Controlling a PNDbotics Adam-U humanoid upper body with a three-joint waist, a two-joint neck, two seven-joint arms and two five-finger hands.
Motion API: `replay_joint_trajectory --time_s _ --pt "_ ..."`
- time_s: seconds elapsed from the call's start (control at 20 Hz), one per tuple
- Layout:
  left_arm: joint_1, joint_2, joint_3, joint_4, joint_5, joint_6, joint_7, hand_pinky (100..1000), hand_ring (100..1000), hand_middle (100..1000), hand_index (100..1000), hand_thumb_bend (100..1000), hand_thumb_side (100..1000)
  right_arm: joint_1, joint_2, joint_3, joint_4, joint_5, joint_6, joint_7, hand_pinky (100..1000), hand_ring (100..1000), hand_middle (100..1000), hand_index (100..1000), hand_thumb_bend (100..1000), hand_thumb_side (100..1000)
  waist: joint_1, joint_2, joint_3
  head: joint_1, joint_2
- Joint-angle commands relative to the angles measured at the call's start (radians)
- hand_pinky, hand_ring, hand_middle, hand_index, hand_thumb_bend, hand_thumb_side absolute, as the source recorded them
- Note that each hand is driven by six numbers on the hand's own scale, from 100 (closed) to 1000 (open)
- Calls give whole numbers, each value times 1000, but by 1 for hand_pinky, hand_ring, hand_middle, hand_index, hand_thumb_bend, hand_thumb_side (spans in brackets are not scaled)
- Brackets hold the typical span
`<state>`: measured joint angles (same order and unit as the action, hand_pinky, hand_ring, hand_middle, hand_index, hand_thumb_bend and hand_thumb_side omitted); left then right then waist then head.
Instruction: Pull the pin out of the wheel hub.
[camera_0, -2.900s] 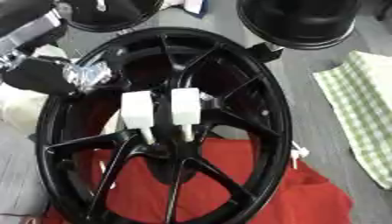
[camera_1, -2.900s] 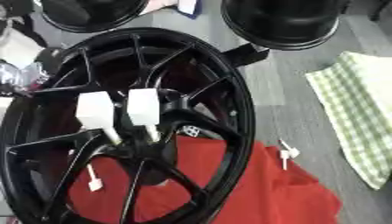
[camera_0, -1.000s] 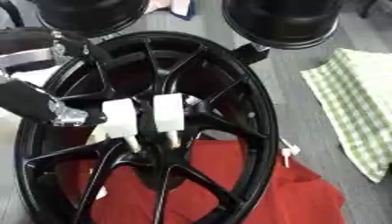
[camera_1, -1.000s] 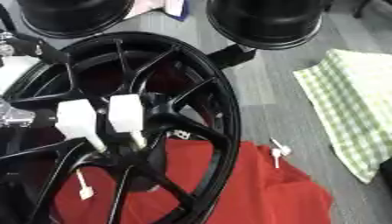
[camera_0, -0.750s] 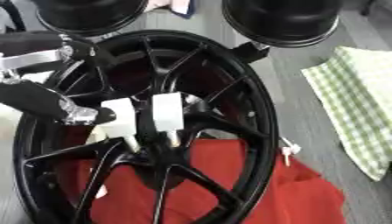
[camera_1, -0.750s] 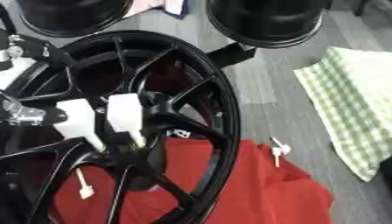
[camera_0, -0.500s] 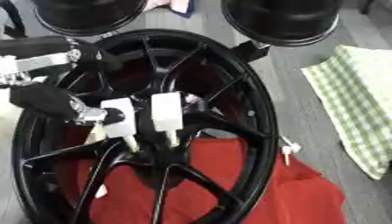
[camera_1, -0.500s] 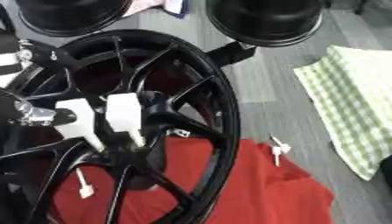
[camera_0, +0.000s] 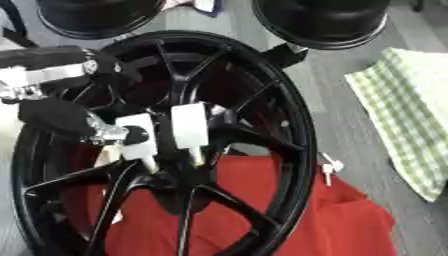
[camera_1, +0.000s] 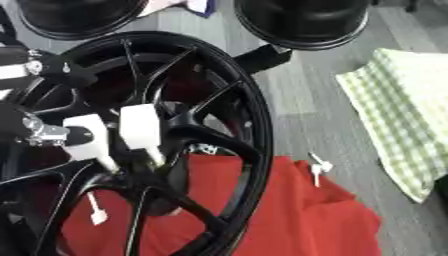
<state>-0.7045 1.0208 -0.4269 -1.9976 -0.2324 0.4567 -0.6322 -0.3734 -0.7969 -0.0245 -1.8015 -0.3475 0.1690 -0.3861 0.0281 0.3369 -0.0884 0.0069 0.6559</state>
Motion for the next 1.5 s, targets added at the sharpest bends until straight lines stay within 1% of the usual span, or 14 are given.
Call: replay_joint_trajectory --time_s 0.05,0.2,0.35,0.4,0.6,0.75,1.15,1.5 --pt "-1 15 -9 -2 -14 -5 -16 906 863 834 927 555 608 -10 -23 -11 -4 -4 -4 -1 807 675 622 676 100 588 -5 -12 -2 -23 -26" --pt "1 15 -9 -2 -28 -16 -20 904 862 830 923 557 601 -9 -23 -10 -4 -4 -4 -1 807 675 623 676 100 588 -6 -12 -3 -33 -35" --pt "0 15 -7 -2 -44 -28 -19 903 860 827 918 550 603 -9 -24 -10 -4 -4 -3 -1 807 675 623 676 100 588 -7 -12 -3 -35 -37" --pt "-2 14 -4 -2 -50 -34 -15 901 857 824 914 532 599 -9 -24 -10 -4 -4 -3 0 808 676 623 677 100 587 -7 -12 -2 -35 -37" --pt "-15 13 36 -2 -49 -70 48 896 850 822 911 505 613 -4 -27 -12 -4 -3 -4 -2 808 676 623 677 100 588 -7 -14 4 -43 -33" --pt "-26 13 48 -2 -37 -102 87 892 846 819 908 492 616 -2 -27 -11 -2 -3 -4 -2 808 676 624 677 100 590 -6 -16 8 -47 -33" --pt "-34 10 29 -2 -11 -149 114 882 839 811 896 496 618 0 -25 -12 -1 -3 -5 -3 809 676 624 677 100 590 -4 -20 9 -53 -31" --pt "-34 10 4 -2 -24 -182 89 884 843 813 896 509 609 1 -22 -13 0 -4 -6 -3 809 677 625 678 100 593 -4 -22 11 -56 -33"
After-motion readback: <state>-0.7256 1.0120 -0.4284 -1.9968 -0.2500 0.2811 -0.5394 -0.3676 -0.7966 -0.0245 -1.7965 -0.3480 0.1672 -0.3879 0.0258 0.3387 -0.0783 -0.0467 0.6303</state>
